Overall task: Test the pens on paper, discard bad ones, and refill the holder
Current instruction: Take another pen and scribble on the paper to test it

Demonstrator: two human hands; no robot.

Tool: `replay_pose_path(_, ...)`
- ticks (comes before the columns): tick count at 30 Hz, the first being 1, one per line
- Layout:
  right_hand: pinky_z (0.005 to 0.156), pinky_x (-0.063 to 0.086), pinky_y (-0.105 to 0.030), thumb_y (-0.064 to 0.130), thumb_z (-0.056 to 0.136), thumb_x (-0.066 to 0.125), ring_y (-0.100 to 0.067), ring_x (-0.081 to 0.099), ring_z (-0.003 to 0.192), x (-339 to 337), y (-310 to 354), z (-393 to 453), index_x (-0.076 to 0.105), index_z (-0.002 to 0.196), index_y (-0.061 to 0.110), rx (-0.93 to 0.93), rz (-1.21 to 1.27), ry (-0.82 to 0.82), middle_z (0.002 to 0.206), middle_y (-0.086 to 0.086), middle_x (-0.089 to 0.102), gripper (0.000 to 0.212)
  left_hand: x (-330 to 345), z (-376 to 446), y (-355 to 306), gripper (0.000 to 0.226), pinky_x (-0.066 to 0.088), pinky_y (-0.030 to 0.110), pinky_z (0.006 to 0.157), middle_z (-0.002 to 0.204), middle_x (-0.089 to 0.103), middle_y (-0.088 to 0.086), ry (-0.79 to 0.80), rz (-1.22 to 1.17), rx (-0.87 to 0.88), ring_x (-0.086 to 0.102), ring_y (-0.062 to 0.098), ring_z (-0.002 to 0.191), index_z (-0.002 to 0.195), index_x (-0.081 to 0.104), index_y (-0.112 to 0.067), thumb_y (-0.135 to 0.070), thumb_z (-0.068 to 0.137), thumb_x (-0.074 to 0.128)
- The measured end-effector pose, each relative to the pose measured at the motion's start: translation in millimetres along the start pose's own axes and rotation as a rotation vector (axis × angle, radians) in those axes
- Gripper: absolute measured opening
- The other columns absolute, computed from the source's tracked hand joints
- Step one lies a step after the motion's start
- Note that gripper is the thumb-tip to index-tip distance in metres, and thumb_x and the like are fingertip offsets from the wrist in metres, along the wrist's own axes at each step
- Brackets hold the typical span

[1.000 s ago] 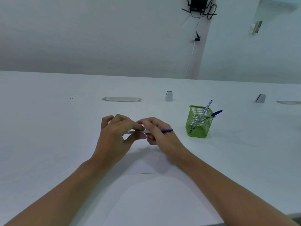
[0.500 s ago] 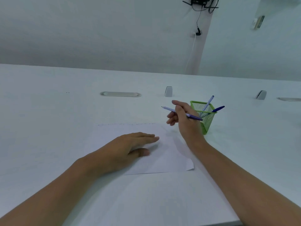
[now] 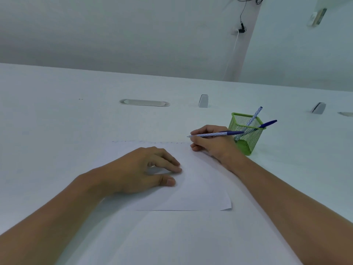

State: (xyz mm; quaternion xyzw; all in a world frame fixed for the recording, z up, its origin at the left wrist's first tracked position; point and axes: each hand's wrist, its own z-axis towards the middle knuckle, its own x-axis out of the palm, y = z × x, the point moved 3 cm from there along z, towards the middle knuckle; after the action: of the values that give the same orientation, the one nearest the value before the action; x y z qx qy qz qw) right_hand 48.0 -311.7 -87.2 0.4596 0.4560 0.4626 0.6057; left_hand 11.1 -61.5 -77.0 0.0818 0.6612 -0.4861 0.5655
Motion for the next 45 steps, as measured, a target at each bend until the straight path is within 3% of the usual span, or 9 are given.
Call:
replay_pose_path(3, 0.054, 0.061, -0.031, 0.004, 0.086, 0.084, -0.025, 0.068, 0.054, -2.9, 1.3, 3.7, 0.073, 0.083, -0.002, 0.023, -0.038, -0.022, 0.070, -0.020, 0.072, 0.013, -1.4, 0.1, 0.0, 0.030, 0.039, 0.021, 0.110, 0.129, 0.059, -0.040, 0.003, -0.012, -0.015, 0.050, -0.012, 0.128, 0.117, 0.074, -0.052, -0.054, 0.087, 0.074)
replay_pose_path(5, 0.041, 0.048, -0.026, 0.014, 0.090, 0.083, -0.023, 0.060, 0.043, -6.5, 1.9, 7.0, 0.068, 0.075, 0.004, 0.001, -0.105, -0.055, 0.064, -0.016, 0.070, 0.023, -1.5, 0.1, 0.0, 0.030, 0.039, 0.021, 0.109, 0.128, 0.059, -0.039, -0.002, -0.033, -0.027, 0.051, -0.012, 0.127, 0.115, 0.074, -0.052, -0.055, 0.085, 0.076)
replay_pose_path(7, 0.036, 0.038, -0.023, 0.021, 0.092, 0.081, -0.020, 0.054, 0.038, -8.3, 1.5, 7.4, 0.066, 0.073, 0.007, 0.002, -0.195, -0.063, 0.062, -0.013, 0.069, 0.029, -1.0, 0.2, -0.4, 0.030, 0.040, 0.021, 0.108, 0.128, 0.060, -0.038, -0.004, -0.050, -0.031, 0.052, -0.011, 0.126, 0.114, 0.075, -0.052, -0.055, 0.084, 0.077)
replay_pose_path(19, 0.038, 0.039, -0.020, 0.029, 0.093, 0.080, -0.014, 0.059, 0.044, -6.8, 0.6, 7.5, 0.071, 0.082, 0.003, 0.013, -0.366, -0.059, 0.061, -0.003, 0.071, 0.029, -0.6, -1.2, -3.3, 0.029, 0.036, 0.013, 0.101, 0.128, 0.058, -0.039, 0.002, -0.044, -0.051, 0.049, -0.015, 0.125, 0.115, 0.074, -0.052, -0.055, 0.086, 0.075)
replay_pose_path(23, 0.038, 0.039, -0.020, 0.028, 0.092, 0.080, -0.013, 0.058, 0.043, -6.0, 1.8, 6.7, 0.069, 0.078, 0.006, 0.006, -0.392, -0.054, 0.061, -0.003, 0.071, 0.029, -0.3, -0.4, -3.3, 0.030, 0.036, 0.015, 0.103, 0.129, 0.058, -0.038, 0.001, -0.035, -0.042, 0.050, -0.013, 0.126, 0.115, 0.074, -0.052, -0.056, 0.086, 0.074)
replay_pose_path(32, 0.037, 0.038, -0.018, 0.023, 0.092, 0.081, -0.014, 0.057, 0.042, -5.6, 1.8, 5.6, 0.064, 0.073, 0.009, 0.008, -0.352, -0.046, 0.061, -0.007, 0.070, 0.028, 0.1, -0.8, -4.0, 0.030, 0.036, 0.013, 0.100, 0.128, 0.059, -0.039, -0.004, -0.046, -0.052, 0.050, -0.013, 0.126, 0.115, 0.075, -0.051, -0.055, 0.085, 0.075)
replay_pose_path(39, 0.039, 0.039, -0.022, 0.022, 0.092, 0.079, -0.014, 0.059, 0.043, -7.2, 1.5, 5.2, 0.066, 0.079, 0.001, 0.026, -0.360, -0.062, 0.062, -0.007, 0.072, 0.028, 0.1, -0.8, -3.9, 0.029, 0.037, 0.015, 0.102, 0.128, 0.059, -0.038, 0.001, -0.057, -0.054, 0.050, -0.013, 0.126, 0.114, 0.075, -0.051, -0.055, 0.085, 0.076)
replay_pose_path(45, 0.034, 0.034, -0.021, 0.025, 0.099, 0.074, -0.016, 0.048, 0.033, -5.4, 14.1, -7.9, 0.064, 0.081, 0.000, -0.116, -0.224, -0.191, 0.061, -0.021, 0.065, 0.032, -0.3, -0.6, -3.7, 0.030, 0.037, 0.017, 0.104, 0.128, 0.059, -0.038, 0.000, -0.060, -0.057, 0.051, -0.012, 0.126, 0.114, 0.075, -0.052, -0.057, 0.084, 0.075)
